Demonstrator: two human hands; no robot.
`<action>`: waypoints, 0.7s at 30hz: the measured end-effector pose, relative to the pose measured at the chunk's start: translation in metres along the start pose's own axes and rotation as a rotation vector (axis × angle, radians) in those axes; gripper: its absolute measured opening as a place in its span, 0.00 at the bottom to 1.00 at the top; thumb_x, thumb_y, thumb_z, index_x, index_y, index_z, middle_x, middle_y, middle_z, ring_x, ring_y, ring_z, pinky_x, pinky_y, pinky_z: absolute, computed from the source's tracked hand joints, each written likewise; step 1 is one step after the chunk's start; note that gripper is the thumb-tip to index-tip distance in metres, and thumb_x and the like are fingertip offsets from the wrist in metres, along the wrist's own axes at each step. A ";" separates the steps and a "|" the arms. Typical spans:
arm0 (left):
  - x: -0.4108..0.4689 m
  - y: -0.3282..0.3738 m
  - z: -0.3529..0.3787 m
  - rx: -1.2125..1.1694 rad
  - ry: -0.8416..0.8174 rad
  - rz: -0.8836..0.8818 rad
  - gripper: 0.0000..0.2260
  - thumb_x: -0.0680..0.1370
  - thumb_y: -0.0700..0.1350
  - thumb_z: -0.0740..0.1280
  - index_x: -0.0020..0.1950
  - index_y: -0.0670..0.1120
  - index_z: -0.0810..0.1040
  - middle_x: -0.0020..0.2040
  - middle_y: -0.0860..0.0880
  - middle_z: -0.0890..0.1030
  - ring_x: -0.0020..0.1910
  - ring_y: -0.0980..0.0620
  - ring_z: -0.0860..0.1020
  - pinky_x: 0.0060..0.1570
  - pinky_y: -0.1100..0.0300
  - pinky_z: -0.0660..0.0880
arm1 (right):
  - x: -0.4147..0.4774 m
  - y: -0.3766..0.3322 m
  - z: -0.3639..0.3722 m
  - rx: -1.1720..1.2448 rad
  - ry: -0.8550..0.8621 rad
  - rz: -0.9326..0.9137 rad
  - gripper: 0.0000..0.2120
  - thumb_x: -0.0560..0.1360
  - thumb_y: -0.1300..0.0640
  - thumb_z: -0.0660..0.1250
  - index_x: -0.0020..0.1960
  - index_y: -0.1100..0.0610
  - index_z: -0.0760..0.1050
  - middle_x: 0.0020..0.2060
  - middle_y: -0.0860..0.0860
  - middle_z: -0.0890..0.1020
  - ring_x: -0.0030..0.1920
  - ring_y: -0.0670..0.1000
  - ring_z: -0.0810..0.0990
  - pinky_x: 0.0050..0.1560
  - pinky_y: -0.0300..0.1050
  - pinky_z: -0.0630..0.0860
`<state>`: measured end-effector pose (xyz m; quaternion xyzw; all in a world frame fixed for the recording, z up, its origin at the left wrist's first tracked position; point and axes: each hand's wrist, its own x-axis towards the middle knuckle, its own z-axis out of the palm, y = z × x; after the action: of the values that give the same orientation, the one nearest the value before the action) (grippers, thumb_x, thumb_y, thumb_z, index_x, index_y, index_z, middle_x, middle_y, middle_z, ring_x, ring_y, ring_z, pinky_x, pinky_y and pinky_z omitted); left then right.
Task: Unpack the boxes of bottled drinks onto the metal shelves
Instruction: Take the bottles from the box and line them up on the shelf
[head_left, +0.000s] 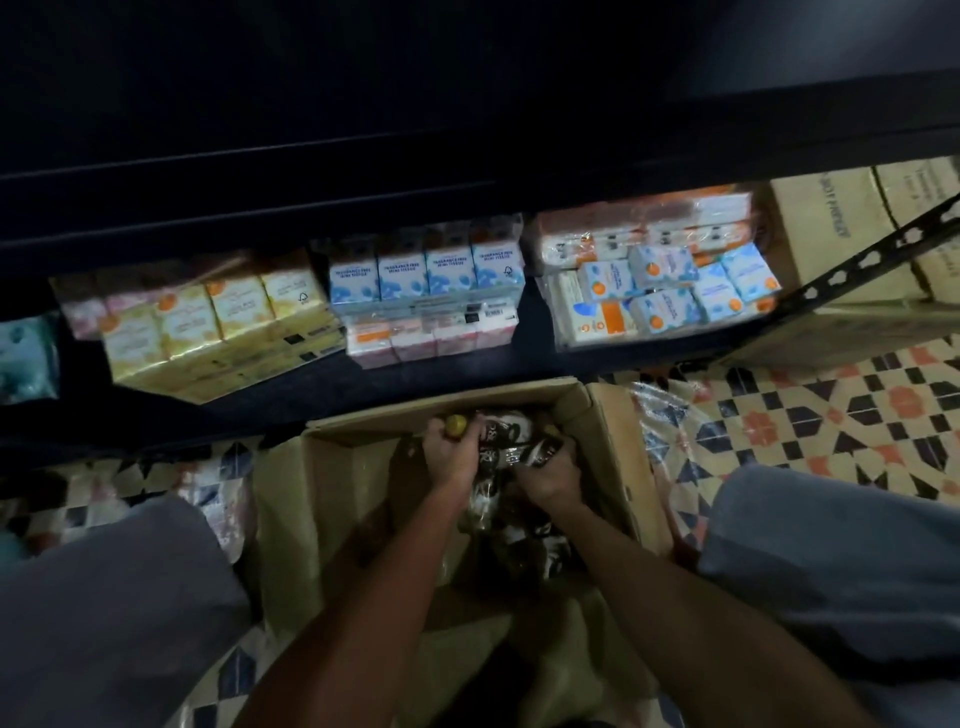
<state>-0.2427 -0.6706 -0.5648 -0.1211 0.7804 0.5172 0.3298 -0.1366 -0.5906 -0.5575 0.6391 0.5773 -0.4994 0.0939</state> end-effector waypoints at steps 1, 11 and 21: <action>-0.004 0.001 -0.002 -0.014 0.034 0.035 0.11 0.73 0.51 0.76 0.49 0.50 0.76 0.49 0.48 0.82 0.49 0.47 0.80 0.57 0.48 0.77 | -0.002 0.001 -0.002 0.052 -0.039 0.012 0.31 0.71 0.53 0.78 0.68 0.54 0.66 0.58 0.54 0.80 0.59 0.56 0.79 0.63 0.49 0.75; -0.024 0.007 -0.088 -0.037 0.126 0.122 0.09 0.78 0.50 0.71 0.46 0.44 0.80 0.39 0.49 0.81 0.43 0.49 0.81 0.40 0.58 0.74 | -0.026 0.024 -0.004 0.580 -0.657 0.222 0.25 0.66 0.59 0.72 0.62 0.65 0.79 0.55 0.62 0.84 0.54 0.62 0.83 0.63 0.55 0.76; -0.029 -0.023 -0.123 -0.427 -0.056 -0.363 0.41 0.66 0.75 0.67 0.65 0.44 0.75 0.59 0.43 0.80 0.55 0.44 0.80 0.55 0.49 0.76 | -0.041 0.022 0.014 0.246 -0.635 0.054 0.44 0.58 0.39 0.84 0.69 0.54 0.75 0.62 0.59 0.82 0.61 0.60 0.81 0.66 0.59 0.75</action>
<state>-0.2567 -0.7939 -0.5327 -0.3115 0.6100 0.6055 0.4053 -0.1190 -0.6339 -0.5433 0.4733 0.4372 -0.7369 0.2044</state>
